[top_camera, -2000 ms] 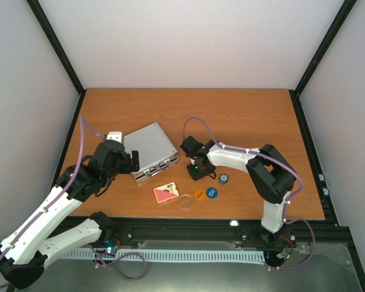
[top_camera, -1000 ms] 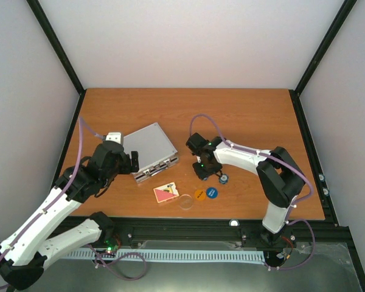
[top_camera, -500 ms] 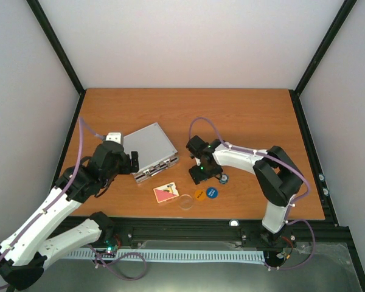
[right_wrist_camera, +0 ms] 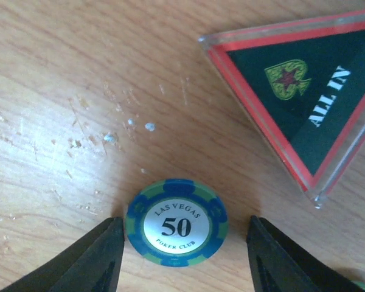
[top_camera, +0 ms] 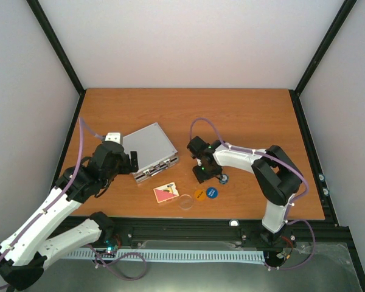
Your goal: Pack up texas hold em set
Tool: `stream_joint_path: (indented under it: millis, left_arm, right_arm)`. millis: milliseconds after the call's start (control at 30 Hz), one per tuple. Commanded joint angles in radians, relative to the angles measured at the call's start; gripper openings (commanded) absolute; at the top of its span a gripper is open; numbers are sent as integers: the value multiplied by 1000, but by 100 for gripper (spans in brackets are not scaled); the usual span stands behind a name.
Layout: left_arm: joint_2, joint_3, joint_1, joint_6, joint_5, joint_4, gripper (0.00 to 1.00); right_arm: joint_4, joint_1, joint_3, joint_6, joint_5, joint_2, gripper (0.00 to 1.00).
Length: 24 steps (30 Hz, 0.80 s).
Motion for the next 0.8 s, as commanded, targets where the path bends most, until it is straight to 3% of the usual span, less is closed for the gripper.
stream_joint_path:
  millis: [0, 267, 467, 633, 767]
  left_arm:
    - [-14, -2, 0, -20, -21, -25, 100]
    - [-10, -7, 0, -21, -18, -22, 100]
    - [-14, -5, 0, -23, -16, -21, 100]
    - [-17, -11, 0, -25, -12, -21, 100]
    - [-17, -7, 0, -21, -10, -22, 100]
  right_arm:
    - [19, -6, -47, -1, -19, 34, 50]
    - [24, -6, -57, 3, -17, 44, 14]
    - [12, -7, -40, 3, -17, 35, 8]
    - [11, -6, -33, 8, -11, 26, 26]
    - [-7, -6, -14, 6, -7, 16, 61]
